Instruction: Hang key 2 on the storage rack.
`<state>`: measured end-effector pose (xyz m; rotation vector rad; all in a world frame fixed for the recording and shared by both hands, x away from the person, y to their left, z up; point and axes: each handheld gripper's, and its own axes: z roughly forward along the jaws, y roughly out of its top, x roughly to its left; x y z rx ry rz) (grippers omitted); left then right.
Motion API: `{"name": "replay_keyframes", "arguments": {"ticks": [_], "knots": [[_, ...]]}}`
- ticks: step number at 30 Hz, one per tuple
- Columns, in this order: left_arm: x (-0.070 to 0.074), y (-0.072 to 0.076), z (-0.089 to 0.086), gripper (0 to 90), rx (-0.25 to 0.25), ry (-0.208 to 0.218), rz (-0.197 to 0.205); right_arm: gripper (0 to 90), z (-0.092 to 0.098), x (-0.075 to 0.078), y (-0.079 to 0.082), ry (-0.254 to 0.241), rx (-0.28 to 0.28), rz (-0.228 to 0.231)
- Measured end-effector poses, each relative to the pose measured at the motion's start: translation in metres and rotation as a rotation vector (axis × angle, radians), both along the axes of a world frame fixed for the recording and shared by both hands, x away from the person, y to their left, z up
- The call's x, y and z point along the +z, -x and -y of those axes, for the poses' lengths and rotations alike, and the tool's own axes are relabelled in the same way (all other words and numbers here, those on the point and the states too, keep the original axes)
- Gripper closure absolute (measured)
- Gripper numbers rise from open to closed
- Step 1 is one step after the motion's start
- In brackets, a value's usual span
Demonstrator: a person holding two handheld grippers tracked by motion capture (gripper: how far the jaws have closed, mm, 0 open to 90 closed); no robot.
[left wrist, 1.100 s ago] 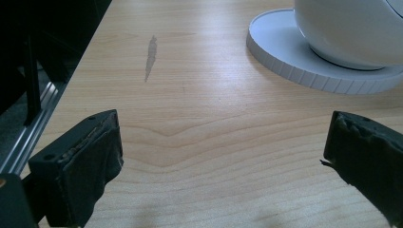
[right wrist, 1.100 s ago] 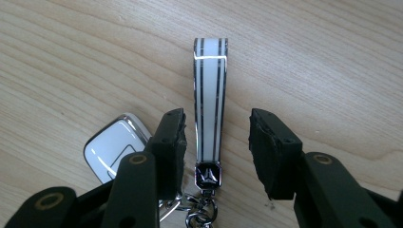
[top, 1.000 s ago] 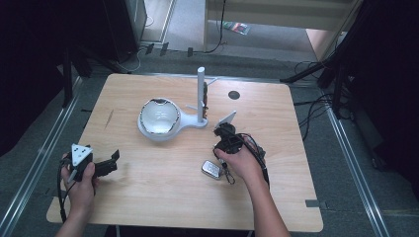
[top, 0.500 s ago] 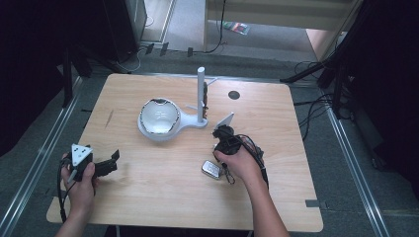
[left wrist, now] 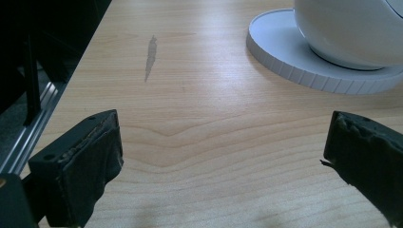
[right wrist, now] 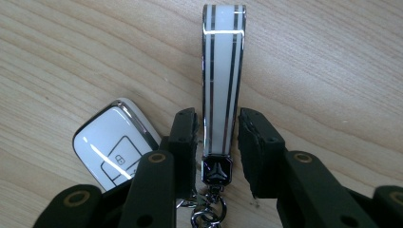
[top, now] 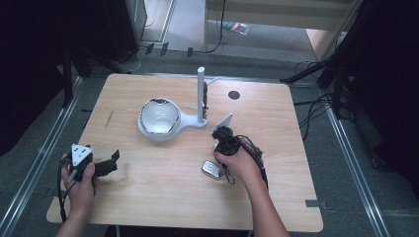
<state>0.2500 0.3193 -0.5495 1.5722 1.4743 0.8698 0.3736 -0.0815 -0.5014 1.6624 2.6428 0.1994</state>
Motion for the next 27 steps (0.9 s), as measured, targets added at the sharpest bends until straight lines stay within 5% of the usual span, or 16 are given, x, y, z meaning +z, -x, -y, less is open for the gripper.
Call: {"name": "replay_keyframes", "arguments": {"ticks": [13, 27], "knots": [[0.0, 0.0, 0.0003, 0.0, 0.001, 0.0, -0.001, 75.8, -0.0003, -0.0018, 0.0011, 0.019, 0.017, 0.003], [0.0, 0.0, 0.0004, 0.0, 0.001, 0.0, -0.001, 77.4, 0.0026, 0.0029, 0.0038, -0.022, 0.033, 0.04]]}}
